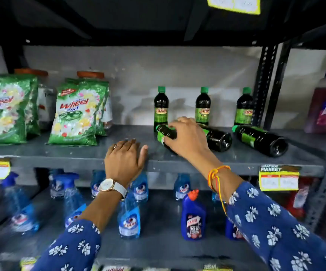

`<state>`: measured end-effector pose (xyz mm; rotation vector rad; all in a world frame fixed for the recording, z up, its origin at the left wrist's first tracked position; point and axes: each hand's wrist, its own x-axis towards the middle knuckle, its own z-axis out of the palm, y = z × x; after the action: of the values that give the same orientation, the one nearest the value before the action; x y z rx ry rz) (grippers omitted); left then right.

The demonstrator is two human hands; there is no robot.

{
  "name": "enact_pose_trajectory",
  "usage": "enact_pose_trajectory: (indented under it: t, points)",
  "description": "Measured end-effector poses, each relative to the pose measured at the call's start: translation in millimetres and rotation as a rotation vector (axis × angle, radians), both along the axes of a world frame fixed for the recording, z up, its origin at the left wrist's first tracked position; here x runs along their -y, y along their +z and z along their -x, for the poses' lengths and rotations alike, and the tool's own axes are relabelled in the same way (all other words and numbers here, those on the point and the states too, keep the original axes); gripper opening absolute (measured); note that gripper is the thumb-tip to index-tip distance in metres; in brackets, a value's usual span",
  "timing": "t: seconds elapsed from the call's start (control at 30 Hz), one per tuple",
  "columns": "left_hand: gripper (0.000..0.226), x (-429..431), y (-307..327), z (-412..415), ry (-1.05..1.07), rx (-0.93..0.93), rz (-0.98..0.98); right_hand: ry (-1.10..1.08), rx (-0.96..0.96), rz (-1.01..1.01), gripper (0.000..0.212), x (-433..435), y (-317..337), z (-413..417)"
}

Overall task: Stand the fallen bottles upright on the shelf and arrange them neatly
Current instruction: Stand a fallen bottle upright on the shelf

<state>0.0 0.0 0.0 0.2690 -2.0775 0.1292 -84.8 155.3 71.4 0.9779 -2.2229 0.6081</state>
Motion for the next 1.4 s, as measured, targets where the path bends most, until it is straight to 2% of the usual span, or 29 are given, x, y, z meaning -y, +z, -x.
enact_pose_trajectory:
  t: [0.1, 0.17, 0.27, 0.4, 0.47, 0.53, 0.6, 0.67, 0.77, 0.97, 1.1, 1.13, 1.2, 1.23, 1.3, 1.4]
  points:
    - [0.042, 8, -15, -5, 0.015, -0.005, 0.046, -0.215, 0.181, -0.171, 0.072, 23, 10, 11]
    - [0.040, 9, -19, -5, 0.026, 0.005, 0.059, -0.288, 0.265, -0.238, 0.077, 39, 18, 16]
    - [0.040, 15, -23, 0, -0.003, -0.030, 0.040, -0.352, 0.333, -0.353, 0.075, 61, 17, 26]
    - [0.040, 16, -26, 3, -0.022, -0.065, 0.021, -0.382, 0.397, -0.284, 0.062, 71, 14, 37]
    - [0.039, 17, -26, 4, -0.024, -0.077, 0.028, -0.352, 0.406, -0.194, 0.061, 66, 12, 43]
    - [0.039, 18, -27, 5, -0.027, -0.076, 0.027, -0.259, 0.396, 0.008, 0.063, 59, 6, 52]
    - [0.040, 18, -29, 7, -0.018, -0.068, 0.026, 0.000, 0.439, 0.356, 0.059, 54, -1, 57]
    - [0.040, 19, -29, 7, -0.008, -0.063, 0.021, 0.286, 0.532, 0.655, 0.044, 52, -6, 61]
    - [0.042, 20, -31, 10, -0.003, -0.070, 0.023, 0.501, 0.606, 0.786, 0.035, 52, -9, 67]
    - [0.041, 21, -32, 12, -0.010, -0.096, 0.020, 0.552, 0.719, 0.774, 0.040, 51, -18, 71]
    - [0.041, 21, -33, 12, -0.013, -0.105, 0.025, 0.579, 0.786, 0.659, 0.042, 45, -20, 70]
    - [0.042, 20, -33, 12, -0.010, -0.107, 0.027, 0.564, 0.809, 0.630, 0.054, 45, -23, 70]
    - [0.041, 20, -33, 13, 0.000, -0.118, 0.031, 0.437, 0.781, 0.547, 0.089, 44, -26, 69]
    - [0.041, 19, -33, 13, 0.002, -0.122, 0.031, 0.363, 0.724, 0.502, 0.096, 44, -28, 69]
    - [0.041, 20, -34, 13, 0.001, -0.128, 0.033, 0.298, 0.643, 0.462, 0.088, 45, -29, 69]
    - [0.042, 19, -34, 13, 0.008, -0.124, 0.029, 0.429, 0.778, 0.513, 0.057, 43, -29, 74]
